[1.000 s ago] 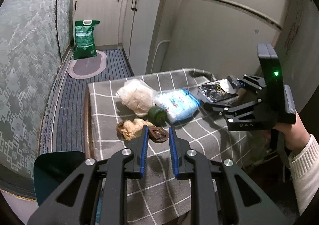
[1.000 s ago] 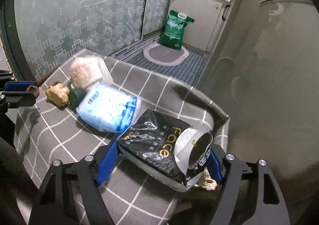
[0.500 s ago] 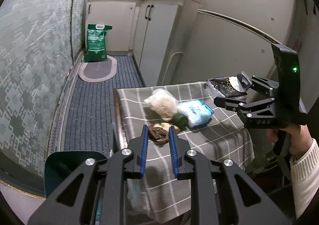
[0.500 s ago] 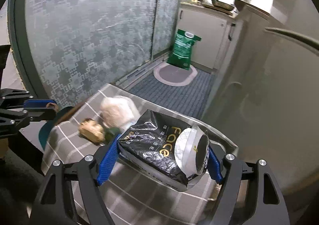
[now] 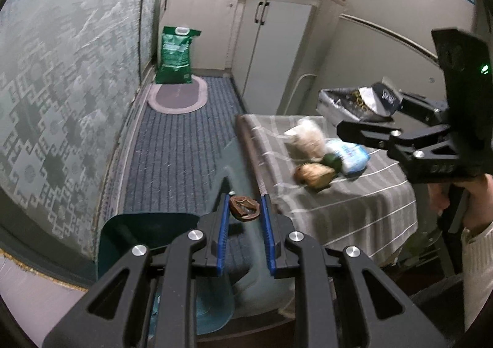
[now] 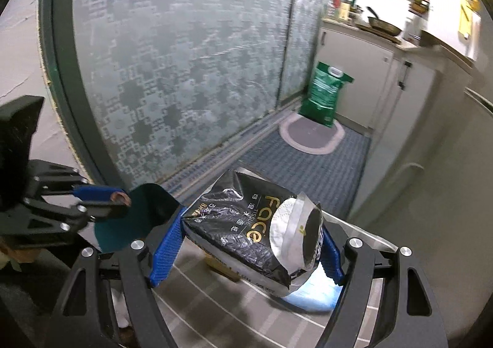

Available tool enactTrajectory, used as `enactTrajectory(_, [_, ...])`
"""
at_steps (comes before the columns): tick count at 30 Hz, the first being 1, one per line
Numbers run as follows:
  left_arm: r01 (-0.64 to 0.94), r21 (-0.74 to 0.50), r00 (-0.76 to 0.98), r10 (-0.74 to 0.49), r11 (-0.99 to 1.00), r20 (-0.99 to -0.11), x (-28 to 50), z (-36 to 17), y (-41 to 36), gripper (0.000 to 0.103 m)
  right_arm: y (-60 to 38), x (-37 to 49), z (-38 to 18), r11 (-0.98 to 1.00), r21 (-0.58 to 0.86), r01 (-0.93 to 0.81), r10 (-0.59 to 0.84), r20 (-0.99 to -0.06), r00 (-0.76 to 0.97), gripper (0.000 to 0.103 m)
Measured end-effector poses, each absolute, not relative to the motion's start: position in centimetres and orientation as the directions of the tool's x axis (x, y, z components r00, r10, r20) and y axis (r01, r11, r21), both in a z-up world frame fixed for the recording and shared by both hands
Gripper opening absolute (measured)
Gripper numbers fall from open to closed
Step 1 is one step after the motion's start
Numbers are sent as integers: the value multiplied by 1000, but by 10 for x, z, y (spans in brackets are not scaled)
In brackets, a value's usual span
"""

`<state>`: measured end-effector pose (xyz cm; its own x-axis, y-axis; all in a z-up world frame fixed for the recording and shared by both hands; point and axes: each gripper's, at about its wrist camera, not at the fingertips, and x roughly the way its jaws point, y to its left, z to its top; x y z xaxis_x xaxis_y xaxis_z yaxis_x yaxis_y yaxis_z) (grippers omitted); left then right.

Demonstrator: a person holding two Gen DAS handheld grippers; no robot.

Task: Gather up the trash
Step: 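Carry the shell and black bag to the teal bin and open both tools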

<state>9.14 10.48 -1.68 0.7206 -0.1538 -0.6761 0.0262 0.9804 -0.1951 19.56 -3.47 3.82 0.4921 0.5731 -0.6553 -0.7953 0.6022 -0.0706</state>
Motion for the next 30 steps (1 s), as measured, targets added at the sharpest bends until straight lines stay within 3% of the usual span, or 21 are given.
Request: enactTrajectory(30, [-161, -143, 579, -24, 977, -815, 99, -93, 195, 24, 93, 175, 6, 492, -18, -870, 565, -754, 335, 78])
